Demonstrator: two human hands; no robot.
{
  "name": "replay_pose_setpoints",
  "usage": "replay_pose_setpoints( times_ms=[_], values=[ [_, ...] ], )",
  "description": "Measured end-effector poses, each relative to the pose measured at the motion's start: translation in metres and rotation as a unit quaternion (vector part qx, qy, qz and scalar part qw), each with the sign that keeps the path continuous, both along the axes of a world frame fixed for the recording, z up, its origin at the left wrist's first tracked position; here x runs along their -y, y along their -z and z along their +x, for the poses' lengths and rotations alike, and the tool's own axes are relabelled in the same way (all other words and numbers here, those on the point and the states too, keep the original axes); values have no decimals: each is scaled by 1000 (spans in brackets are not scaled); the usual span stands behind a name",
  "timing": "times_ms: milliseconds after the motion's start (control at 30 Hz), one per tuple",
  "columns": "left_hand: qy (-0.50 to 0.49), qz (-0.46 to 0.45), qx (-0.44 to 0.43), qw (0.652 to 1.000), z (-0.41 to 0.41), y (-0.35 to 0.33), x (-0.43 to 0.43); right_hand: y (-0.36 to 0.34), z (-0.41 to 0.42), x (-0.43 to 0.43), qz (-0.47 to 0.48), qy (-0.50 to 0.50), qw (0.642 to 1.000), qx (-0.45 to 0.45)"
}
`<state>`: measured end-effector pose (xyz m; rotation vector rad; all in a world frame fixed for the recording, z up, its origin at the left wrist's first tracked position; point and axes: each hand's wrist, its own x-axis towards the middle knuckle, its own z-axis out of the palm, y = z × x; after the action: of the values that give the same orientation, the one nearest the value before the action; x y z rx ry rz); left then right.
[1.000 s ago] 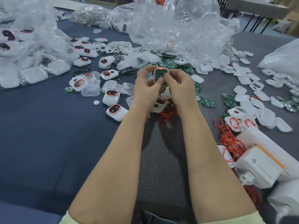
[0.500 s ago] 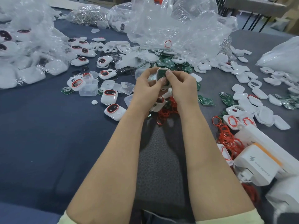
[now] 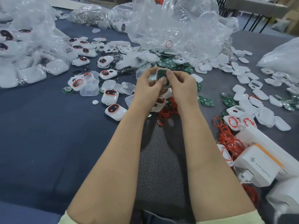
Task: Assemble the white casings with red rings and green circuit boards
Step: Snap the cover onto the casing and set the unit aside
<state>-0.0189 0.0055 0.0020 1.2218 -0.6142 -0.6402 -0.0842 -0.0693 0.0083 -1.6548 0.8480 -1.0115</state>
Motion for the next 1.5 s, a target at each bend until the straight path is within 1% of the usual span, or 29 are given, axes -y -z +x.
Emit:
replay_pose_setpoints(
  times_ms=[67, 233, 467, 667, 900, 1000, 1067, 1167, 1367, 1500],
  values=[
    [1, -1, -17, 1000, 0, -1, -1, 0, 0, 1, 4, 1, 1000, 0],
    [13, -7, -92, 996, 2, -4, 0, 0, -2, 3, 41, -2, 999, 12],
    [33, -25, -125, 991, 3, -5, 0, -2, -4, 4, 56, -12, 998, 13],
    [36, -20, -105, 994, 2, -5, -1, -4, -5, 3, 55, -22, 998, 20],
    [29, -17, -92, 995, 2, -4, -2, -3, -6, 2, 11, -28, 999, -15],
    [28, -15, -74, 997, 2, -3, -3, -4, -6, 1, -2, -30, 999, -23],
    [20, -14, -47, 999, 1, -2, -2, -4, -5, 0, -6, -33, 999, -23],
    [7, -13, -7, 1000, 1, -2, -1, -4, -4, -1, 5, -41, 999, -13],
    [-3, -20, 13, 1000, 1, -2, 1, -4, -4, -1, 40, -34, 998, 25],
    [-9, -17, 61, 998, 1, -2, 0, -6, -4, 0, 45, -52, 997, 19]
  ],
)
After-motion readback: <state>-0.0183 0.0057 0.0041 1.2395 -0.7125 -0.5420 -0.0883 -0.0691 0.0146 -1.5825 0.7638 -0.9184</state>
